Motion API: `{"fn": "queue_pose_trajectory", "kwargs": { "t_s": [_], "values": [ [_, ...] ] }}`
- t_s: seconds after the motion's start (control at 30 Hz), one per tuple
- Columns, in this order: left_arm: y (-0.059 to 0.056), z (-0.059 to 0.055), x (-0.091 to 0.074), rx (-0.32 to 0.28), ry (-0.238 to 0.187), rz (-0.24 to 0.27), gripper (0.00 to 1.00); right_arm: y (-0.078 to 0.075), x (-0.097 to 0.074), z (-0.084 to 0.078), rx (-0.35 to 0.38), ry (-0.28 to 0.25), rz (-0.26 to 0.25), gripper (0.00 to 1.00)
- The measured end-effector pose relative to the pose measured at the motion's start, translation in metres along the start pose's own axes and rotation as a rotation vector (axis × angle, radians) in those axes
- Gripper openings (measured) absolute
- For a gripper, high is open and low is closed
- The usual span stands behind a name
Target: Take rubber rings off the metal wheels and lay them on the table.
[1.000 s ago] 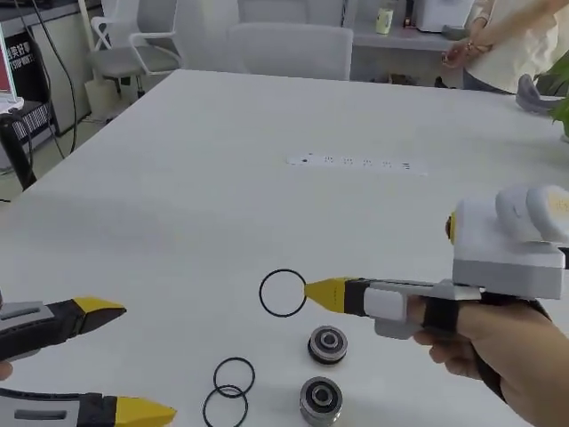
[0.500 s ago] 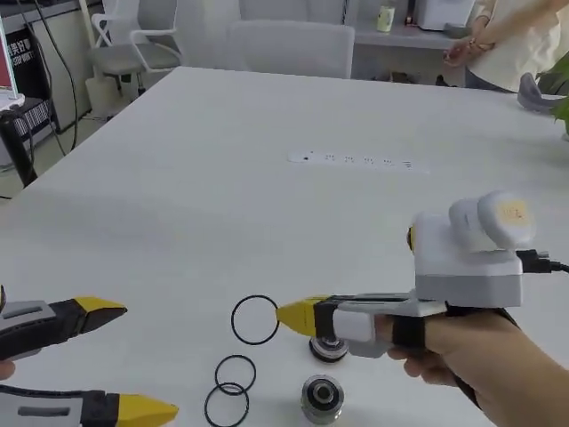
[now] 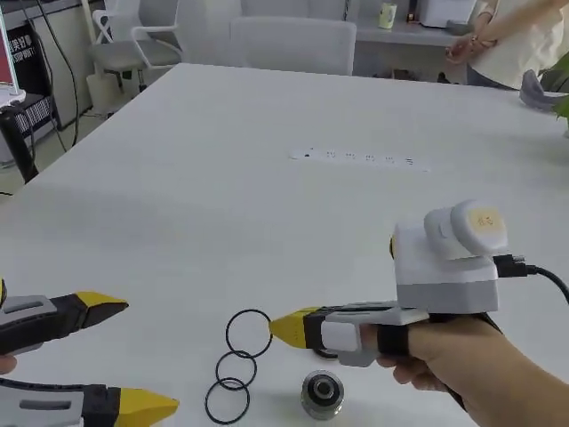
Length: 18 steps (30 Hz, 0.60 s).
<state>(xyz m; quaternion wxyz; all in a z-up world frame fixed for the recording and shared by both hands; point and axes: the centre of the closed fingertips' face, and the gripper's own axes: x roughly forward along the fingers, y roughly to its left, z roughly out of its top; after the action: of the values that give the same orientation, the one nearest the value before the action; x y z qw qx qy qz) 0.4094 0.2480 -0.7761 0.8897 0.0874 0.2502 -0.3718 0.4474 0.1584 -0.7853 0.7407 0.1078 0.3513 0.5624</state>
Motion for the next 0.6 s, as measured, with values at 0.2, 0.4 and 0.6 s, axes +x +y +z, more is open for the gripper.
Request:
{"fn": "queue_pose_trajectory", "kwargs": {
  "t_s": [0.2,0.4,0.6],
  "values": [
    [0.000,0.000,0.000,-0.001,0.001,-0.002,0.70,-0.011,0.007,-0.013,0.032,0.032,-0.031,0.00],
    [0.000,0.001,0.000,-0.006,-0.004,0.001,0.70,-0.017,0.015,-0.032,0.015,0.094,-0.052,0.00],
    [0.001,0.001,0.000,-0.012,-0.008,0.003,0.70,-0.023,0.020,-0.043,-0.019,0.136,-0.075,0.00]
  ]
}}
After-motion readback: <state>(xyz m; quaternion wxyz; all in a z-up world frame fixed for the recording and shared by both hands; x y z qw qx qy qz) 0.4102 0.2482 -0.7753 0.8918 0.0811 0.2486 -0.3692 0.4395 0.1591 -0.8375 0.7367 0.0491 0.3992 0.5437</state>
